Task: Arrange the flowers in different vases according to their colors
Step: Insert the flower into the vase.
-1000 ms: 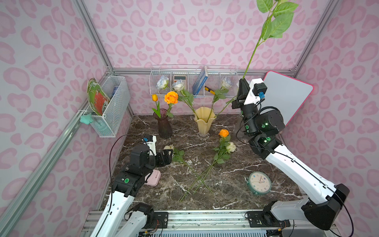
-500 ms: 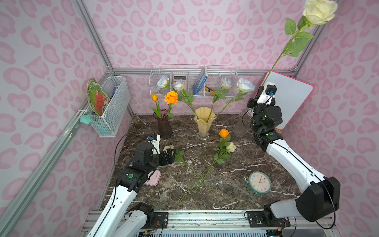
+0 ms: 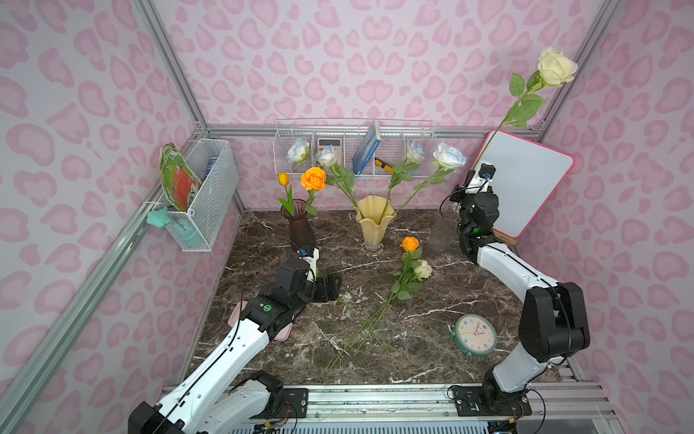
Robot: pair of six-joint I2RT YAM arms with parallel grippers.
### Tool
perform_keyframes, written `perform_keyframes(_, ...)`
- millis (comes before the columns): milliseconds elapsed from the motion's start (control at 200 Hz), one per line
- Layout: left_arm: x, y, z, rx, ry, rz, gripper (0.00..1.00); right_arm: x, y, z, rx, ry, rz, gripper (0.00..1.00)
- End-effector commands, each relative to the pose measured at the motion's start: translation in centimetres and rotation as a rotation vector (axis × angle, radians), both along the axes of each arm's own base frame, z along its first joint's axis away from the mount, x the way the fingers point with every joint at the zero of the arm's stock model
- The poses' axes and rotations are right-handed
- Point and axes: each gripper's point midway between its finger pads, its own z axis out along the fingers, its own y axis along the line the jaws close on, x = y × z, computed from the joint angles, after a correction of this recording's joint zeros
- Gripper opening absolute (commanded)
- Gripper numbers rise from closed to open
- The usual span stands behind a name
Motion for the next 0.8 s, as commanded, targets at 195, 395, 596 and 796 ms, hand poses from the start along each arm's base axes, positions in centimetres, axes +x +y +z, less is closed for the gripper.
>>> perform_keyframes(195,1.3,-0.3,-0.3,-0.011,-0.036,0.023,0.85,1.9,0.8,-4.9,0.032,0.012,0.032,0.00)
perform_keyframes(395,1.5,-0.5,-2.6,-0.029,0.021,0.048,0.85,0.9,1.6,-9.8,-0.004,0.115,0.031,0.32)
perform_keyframes(596,1.1,-0.7,-5.4,-0.046,0.139,0.094,0.85,-0.8,1.7,-11.9,0.014,0.167,0.019,0.70)
perform_keyframes(796,0.3,-1.5,-6.0,-0.073,0.234,0.148,0.85,-3.0,3.8,-8.9,-0.017,0.156,0.090,0.74)
